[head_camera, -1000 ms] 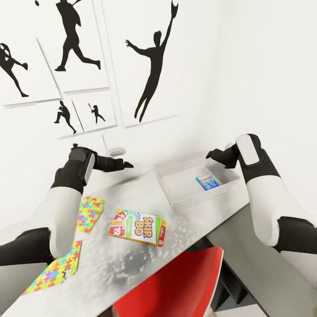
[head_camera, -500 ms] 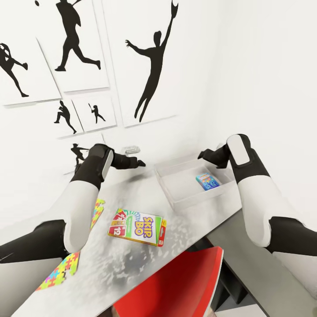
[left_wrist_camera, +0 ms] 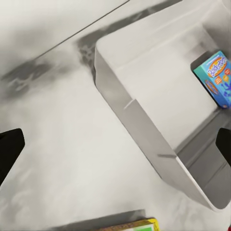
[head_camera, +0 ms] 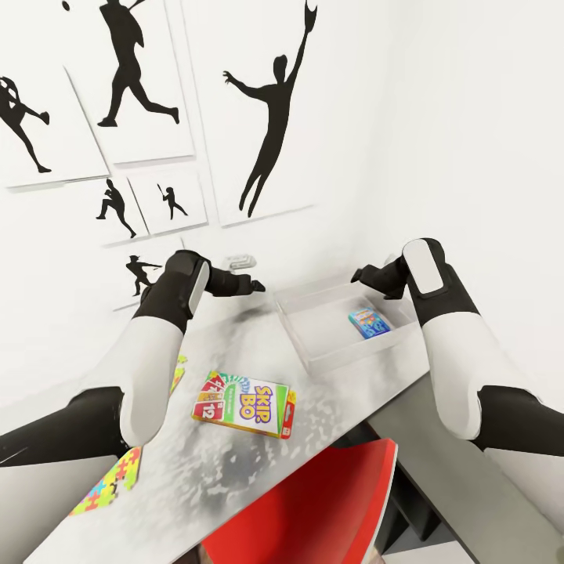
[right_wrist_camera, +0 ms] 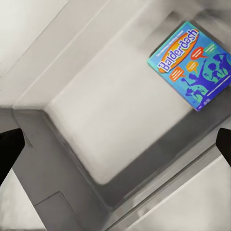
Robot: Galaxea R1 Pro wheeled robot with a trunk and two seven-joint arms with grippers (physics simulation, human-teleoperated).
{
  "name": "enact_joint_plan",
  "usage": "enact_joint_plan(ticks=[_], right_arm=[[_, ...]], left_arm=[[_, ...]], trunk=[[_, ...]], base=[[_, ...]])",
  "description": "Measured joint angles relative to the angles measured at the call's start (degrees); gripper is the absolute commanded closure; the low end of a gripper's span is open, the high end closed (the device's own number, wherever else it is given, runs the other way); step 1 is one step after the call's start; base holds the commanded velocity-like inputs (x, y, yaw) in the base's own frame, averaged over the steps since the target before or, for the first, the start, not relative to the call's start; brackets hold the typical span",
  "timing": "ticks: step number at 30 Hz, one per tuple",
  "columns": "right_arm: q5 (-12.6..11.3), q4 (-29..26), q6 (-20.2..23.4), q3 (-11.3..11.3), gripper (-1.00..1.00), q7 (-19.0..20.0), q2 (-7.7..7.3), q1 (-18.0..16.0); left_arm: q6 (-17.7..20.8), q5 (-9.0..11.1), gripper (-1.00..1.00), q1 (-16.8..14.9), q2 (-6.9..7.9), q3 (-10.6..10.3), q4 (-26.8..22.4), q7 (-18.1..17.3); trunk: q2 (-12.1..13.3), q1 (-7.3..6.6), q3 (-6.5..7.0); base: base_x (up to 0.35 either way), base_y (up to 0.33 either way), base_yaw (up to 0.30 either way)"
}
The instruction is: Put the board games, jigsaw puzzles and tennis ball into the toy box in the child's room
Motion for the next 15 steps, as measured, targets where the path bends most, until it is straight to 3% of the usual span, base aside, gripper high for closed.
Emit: enact_joint_plan(ticks=[15], right_arm=[[-0.1,0.1,0.0,0.1,-1.0,0.0,0.25,0.0]], left_arm=[[0.2,0.3,-1.0,-0.1,0.0,-0.7,0.0,1.5]], trunk=[[0.0,0.0,0.0]], base=[[0.0,0.0,0.0]])
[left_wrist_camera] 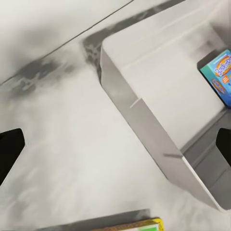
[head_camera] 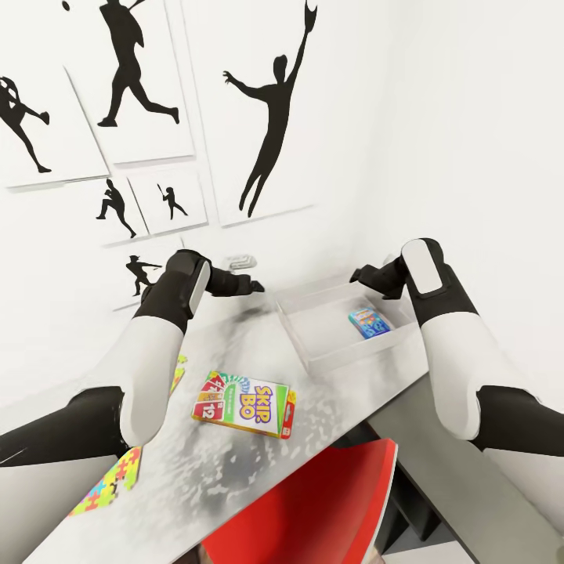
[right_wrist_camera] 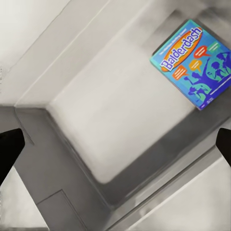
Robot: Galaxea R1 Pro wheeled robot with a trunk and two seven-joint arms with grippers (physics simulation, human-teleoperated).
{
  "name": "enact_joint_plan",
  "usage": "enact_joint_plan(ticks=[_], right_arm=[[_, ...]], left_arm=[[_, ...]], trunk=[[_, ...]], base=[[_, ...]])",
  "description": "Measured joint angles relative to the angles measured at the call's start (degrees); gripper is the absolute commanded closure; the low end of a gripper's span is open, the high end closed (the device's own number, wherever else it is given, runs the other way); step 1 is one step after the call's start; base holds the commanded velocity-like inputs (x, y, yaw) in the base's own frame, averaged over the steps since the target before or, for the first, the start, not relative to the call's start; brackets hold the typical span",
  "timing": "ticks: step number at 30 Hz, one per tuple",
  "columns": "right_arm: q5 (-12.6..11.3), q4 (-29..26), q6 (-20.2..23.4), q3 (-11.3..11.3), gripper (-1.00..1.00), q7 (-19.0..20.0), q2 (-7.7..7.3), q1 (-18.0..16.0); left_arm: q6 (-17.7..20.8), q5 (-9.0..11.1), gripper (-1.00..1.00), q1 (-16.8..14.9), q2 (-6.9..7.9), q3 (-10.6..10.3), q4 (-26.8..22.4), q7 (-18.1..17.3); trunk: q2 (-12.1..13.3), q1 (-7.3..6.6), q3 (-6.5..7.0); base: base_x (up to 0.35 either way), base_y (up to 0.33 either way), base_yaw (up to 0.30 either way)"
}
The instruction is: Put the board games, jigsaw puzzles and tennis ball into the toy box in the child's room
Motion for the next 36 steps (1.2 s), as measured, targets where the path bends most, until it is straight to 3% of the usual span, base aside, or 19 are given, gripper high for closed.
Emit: enact_joint_plan(ticks=[13,24,36], right_arm=[[0.0,0.0,0.0,0.0,-1.0,0.1,0.14,0.3],[0.1,-0.1,0.0,-0.4,-1.0,0.3,-0.25,0.7],[0.0,0.0,0.0,-0.6,-1.0,0.5,-0.55,0.8]], left_arm=[[1.2,0.6,-1.0,0.0,0.0,-0.7,0.0,1.0],[1.7,1.0,-1.0,0.0,0.0,-3.1,-0.1,0.5],[1.2,1.0,-1.0,0.0,0.0,-3.4,-0.2,-0.8]], trunk=[[0.0,0.0,0.0],[0.0,0.0,-0.17],[0.0,0.0,-0.52]], base=[[0.0,0.0,0.0],[0.0,0.0,0.0],[0.0,0.0,0.0]])
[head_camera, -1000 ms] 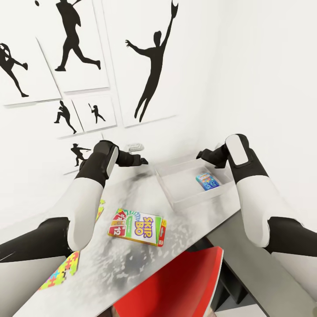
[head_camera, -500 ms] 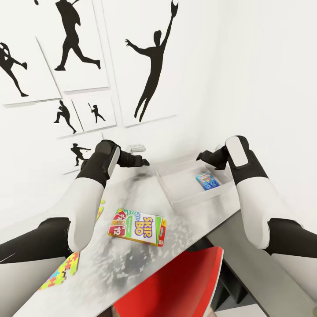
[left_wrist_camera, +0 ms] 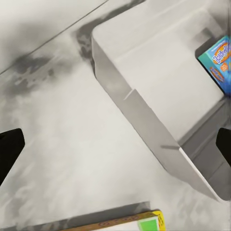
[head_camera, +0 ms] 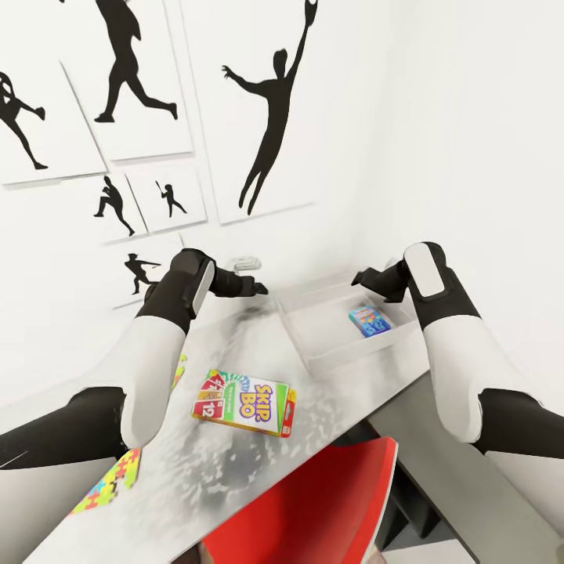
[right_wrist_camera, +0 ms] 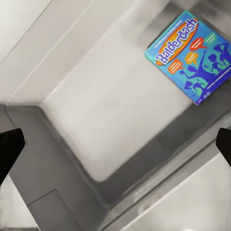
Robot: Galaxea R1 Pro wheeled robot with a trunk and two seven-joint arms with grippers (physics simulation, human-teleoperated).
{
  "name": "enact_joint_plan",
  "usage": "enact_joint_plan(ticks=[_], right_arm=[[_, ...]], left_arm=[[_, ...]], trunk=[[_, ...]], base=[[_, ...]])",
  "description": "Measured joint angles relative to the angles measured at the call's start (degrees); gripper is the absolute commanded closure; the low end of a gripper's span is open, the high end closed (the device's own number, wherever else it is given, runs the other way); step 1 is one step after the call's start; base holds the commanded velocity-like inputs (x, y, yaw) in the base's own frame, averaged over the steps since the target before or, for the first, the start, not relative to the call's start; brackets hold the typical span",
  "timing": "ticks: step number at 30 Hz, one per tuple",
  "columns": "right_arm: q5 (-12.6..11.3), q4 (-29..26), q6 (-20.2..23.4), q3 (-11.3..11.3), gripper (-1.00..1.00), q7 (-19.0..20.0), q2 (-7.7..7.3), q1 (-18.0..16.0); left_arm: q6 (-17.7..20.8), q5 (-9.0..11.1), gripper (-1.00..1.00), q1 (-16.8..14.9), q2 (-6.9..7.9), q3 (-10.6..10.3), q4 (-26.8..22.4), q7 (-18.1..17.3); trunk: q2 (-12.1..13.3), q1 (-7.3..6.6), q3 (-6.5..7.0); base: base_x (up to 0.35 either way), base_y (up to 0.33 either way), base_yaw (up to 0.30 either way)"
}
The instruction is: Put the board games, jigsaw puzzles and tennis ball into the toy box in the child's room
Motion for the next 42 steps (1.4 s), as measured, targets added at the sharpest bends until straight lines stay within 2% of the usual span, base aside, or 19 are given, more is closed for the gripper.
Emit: enact_joint_plan(ticks=[10,20,27,42], right_arm=[[0.0,0.0,0.0,0.0,-1.0,0.1,0.01,0.1],[0.0,0.0,0.0,0.0,-1.0,0.1,0.17,0.1],[0.1,0.0,0.0,0.0,-1.0,0.1,0.19,0.1],[0.1,0.0,0.0,0.0,-1.0,0.1,0.35,0.1]], left_arm=[[-0.3,-0.1,-1.0,0.0,0.0,0.0,-0.1,-2.4],[-0.4,-0.1,-1.0,0.0,0.0,0.0,-0.2,-2.7],[-0.4,-0.1,-1.0,0.0,0.0,0.0,-0.3,-2.6],[-0.3,-0.1,-1.0,0.0,0.0,-0.2,-0.3,-2.6]], trunk=[[0.0,0.0,-0.21],[0.0,0.0,-0.22],[0.0,0.02,-0.22],[0.0,0.0,-0.23]], base=[[0.0,0.0,-0.004],[-0.013,0.0,-0.116],[-0.177,0.0,-0.161],[-0.048,0.0,-0.025]])
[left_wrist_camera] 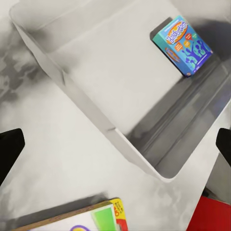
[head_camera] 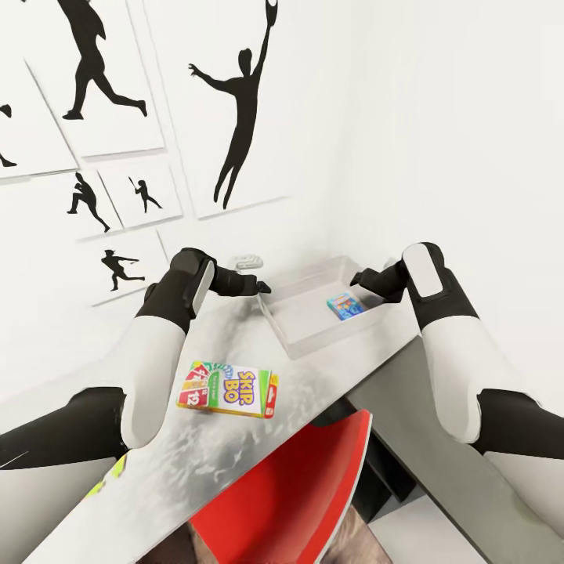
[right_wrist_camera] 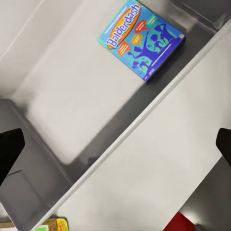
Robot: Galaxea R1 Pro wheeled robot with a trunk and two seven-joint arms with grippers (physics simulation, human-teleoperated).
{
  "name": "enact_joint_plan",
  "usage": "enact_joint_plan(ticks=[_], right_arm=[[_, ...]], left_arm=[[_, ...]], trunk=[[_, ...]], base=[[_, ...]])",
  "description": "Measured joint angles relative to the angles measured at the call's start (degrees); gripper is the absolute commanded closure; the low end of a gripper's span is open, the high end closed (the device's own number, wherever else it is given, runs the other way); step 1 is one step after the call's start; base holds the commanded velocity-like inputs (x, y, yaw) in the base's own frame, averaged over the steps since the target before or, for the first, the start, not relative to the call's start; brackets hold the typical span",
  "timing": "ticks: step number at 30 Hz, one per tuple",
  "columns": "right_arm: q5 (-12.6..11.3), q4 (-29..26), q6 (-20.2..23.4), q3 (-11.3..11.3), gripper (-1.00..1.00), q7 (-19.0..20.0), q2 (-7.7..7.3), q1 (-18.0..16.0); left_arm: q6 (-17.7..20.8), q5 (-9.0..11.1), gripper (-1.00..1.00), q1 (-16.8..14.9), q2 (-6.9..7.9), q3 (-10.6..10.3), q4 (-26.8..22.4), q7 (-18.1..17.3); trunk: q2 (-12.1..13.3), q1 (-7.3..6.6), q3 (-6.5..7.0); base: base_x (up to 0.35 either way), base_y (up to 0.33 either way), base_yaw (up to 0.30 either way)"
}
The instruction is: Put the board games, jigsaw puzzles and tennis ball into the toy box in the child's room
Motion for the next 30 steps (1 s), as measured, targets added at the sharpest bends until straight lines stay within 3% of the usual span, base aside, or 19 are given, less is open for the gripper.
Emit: enact_joint_plan(ticks=[30], right_arm=[[0.0,-0.1,0.0,0.0,-1.0,0.1,0.26,0.0]], left_arm=[[0.3,0.0,-1.0,-0.5,0.0,0.4,-0.2,0.7]], trunk=[[0.0,0.0,0.0]], base=[[-0.001,0.0,-0.067]])
